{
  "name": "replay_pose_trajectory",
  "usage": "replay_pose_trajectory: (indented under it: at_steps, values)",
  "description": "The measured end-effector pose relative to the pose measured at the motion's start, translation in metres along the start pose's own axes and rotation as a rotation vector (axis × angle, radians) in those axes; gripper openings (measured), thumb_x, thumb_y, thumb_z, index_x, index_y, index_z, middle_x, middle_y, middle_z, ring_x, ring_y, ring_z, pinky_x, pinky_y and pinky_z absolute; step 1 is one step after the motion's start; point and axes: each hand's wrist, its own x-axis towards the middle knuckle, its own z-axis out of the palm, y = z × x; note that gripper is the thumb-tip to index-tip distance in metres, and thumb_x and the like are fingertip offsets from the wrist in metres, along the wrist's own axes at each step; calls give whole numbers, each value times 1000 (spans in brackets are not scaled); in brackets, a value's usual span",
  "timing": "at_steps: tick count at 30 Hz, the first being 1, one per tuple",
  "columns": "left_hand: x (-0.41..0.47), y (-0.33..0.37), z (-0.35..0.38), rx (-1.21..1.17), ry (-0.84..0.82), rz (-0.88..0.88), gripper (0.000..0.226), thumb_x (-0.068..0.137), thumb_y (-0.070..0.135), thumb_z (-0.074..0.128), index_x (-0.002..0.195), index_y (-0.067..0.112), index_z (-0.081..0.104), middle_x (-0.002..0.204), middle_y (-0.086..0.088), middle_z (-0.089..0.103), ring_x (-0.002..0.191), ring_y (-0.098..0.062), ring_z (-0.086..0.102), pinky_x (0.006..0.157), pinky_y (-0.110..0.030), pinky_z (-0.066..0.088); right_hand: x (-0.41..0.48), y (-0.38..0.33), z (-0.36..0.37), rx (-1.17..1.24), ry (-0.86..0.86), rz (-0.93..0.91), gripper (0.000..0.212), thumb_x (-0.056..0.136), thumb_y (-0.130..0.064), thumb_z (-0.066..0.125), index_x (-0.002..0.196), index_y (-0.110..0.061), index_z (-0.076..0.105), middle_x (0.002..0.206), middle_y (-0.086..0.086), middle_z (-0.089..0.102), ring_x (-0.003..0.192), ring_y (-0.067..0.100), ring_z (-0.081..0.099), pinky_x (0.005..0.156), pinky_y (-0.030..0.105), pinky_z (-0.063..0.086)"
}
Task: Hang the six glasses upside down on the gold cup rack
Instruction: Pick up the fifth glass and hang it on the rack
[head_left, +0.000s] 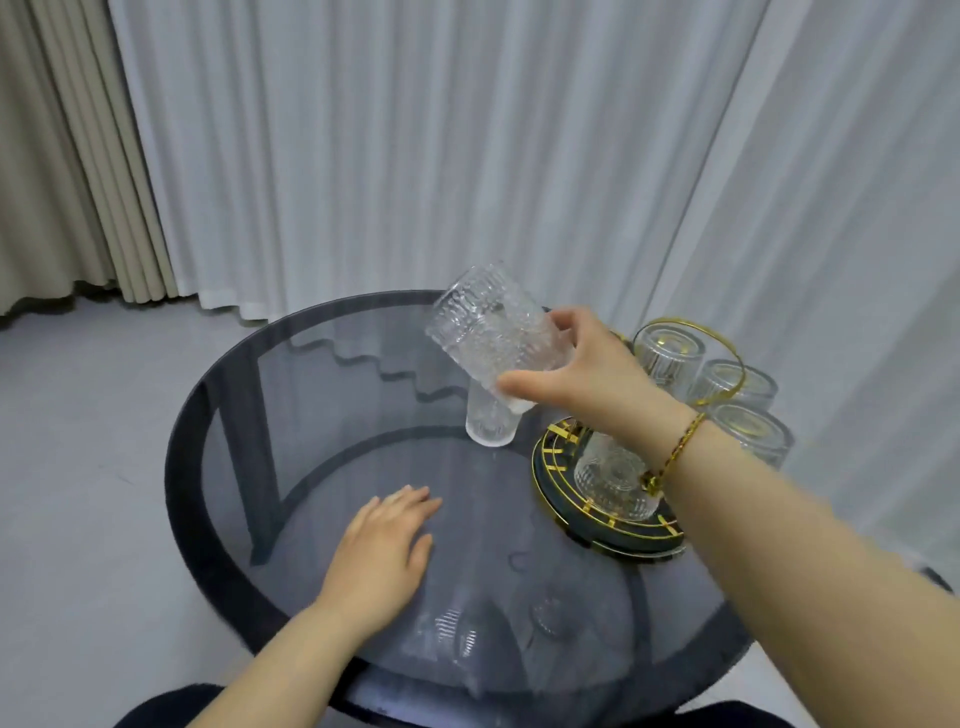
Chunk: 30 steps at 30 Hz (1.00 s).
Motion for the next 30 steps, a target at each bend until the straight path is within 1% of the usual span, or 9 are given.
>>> replay_pose_trajectory:
  at_steps: [3,5,7,11,14,16,22,27,30]
  values:
    - [14,16,19,41,-142,70,43,94,23,37,136,25,29,152,7,21,139,-7,16,114,-26,6,4,4,-46,-104,65,32,67,56,-37,77,109,-21,40,87,-12,48,77,3,49,60,18,40]
    - [22,25,29,64,-204,103,46,94,24,36,138,26,23,153,7,18,139,-7,15,114,-28,6,9,6,-67,-165,84,44,71,54,-35,78,112,-16,43,99,-1,53,87,15,54,72,28,48]
    - [31,34,38,74,-242,137,50,94,24,36,140,27,17,154,7,14,140,-8,13,115,-30,6,17,7,-85,-218,97,49,72,54,-33,80,114,-13,46,103,2,53,92,19,54,80,33,47]
    - [44,49,52,101,-294,207,51,95,25,33,140,31,9,155,7,9,141,-10,9,115,-33,3,32,2,-107,-324,68,23,73,56,-29,79,119,-14,46,109,4,52,94,20,53,85,31,45]
    - [46,46,57,143,-318,238,51,96,27,29,140,33,5,155,8,7,141,-11,6,115,-34,2,41,1,-113,-393,-14,9,78,59,-28,78,126,-15,39,114,2,49,87,13,52,75,22,42]
    - [48,46,58,146,-317,261,52,96,27,29,140,34,3,155,8,5,141,-11,5,115,-33,2,47,3,-112,-442,-51,1,80,60,-28,78,127,-15,37,124,6,49,93,14,48,80,24,39]
    - [57,50,63,168,-373,299,47,96,28,27,139,34,10,155,7,5,141,-11,2,116,-34,0,60,11,-102,-549,-116,-18,76,63,-31,76,126,-12,38,131,9,47,95,14,44,83,24,35]
    - [59,48,65,170,-370,302,46,96,29,27,139,36,10,155,9,5,141,-11,3,116,-34,-1,68,16,-89,-594,-178,-34,76,65,-31,74,129,-12,36,136,8,44,119,22,44,87,23,31]
    - [59,47,65,169,-373,299,46,96,29,27,139,36,10,155,10,5,141,-10,3,116,-34,-2,70,22,-80,-621,-234,-33,77,67,-30,73,130,-10,34,138,8,42,124,23,40,95,27,33]
